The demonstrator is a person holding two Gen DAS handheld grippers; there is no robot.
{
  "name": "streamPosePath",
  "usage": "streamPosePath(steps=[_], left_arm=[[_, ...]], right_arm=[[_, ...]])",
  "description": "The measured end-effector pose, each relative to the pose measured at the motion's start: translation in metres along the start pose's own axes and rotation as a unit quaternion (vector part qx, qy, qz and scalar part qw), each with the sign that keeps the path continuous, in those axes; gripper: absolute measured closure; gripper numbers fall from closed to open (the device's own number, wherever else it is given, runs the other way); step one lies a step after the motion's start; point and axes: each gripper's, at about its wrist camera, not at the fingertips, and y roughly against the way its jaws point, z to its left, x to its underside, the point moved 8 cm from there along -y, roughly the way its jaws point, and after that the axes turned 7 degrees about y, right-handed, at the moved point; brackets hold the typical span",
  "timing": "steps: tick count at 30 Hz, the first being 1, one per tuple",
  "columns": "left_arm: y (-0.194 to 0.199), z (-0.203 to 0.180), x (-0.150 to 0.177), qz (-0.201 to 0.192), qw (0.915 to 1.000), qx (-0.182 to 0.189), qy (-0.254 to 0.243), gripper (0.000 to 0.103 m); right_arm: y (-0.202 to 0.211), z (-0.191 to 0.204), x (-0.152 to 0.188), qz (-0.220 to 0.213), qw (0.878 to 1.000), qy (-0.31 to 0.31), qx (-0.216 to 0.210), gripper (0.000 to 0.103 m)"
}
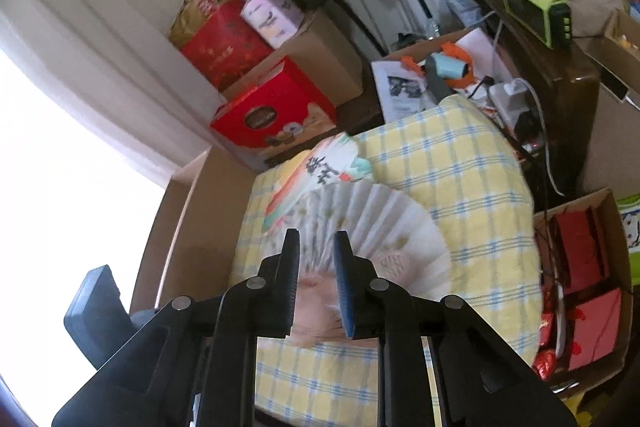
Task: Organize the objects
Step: 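Roll the right tool and close it on the pink fan's handle, then close the left tool on the pink fan's head while the right tool holds its handle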
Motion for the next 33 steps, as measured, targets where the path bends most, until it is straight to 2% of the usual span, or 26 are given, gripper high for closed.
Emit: streamPosePath(steps=[2,5,7,8,9,12,16,18,21,26,33], left_arm=[[-0.004,0.006,0.002,0.007,0.9998,-0.016,0.006,0.083],[-0.002,0.014,0.010,0.011,0.9996,-0.011,0.025,0.082],[-0.002,0.023,0.017,0.021,0.9986,-0.004,0.049,0.078],[-0.002,0.026,0.019,0.023,0.9980,-0.001,0.058,0.068],[-0.001,0.030,0.021,0.023,0.9972,0.000,0.071,0.055],[-0.001,0.041,0.023,0.010,0.9951,0.000,0.099,0.039],[-0.011,0.050,0.029,0.024,0.9899,0.021,0.138,0.037],[-0.017,0.047,0.035,0.034,0.9893,0.027,0.139,0.037],[-0.024,0.037,0.044,0.047,0.9911,0.017,0.123,0.034],[-0.037,0.016,0.054,0.063,0.9929,0.005,0.101,0.030],[-0.056,0.010,0.063,0.078,0.9918,-0.021,0.100,0.031]], right_arm=[[-0.007,0.002,0.004,0.007,1.000,0.003,0.010,0.085],[-0.015,-0.006,0.014,0.019,0.999,0.010,0.046,0.084],[-0.022,-0.018,0.022,0.028,0.998,0.004,0.064,0.070],[-0.024,-0.024,0.025,0.030,0.997,0.000,0.071,0.060],[-0.027,-0.029,0.028,0.031,0.997,-0.005,0.077,0.058],[-0.036,-0.045,0.038,0.041,0.995,-0.025,0.085,0.058],[-0.046,-0.054,0.048,0.052,0.994,-0.043,0.083,0.058],[-0.048,-0.058,0.047,0.052,0.994,-0.050,0.087,0.055],[-0.051,-0.064,0.045,0.049,0.992,-0.052,0.104,0.047],[-0.062,-0.068,0.044,0.055,0.990,-0.058,0.115,0.041],[-0.078,-0.070,0.047,0.070,0.988,-0.050,0.126,0.040]])
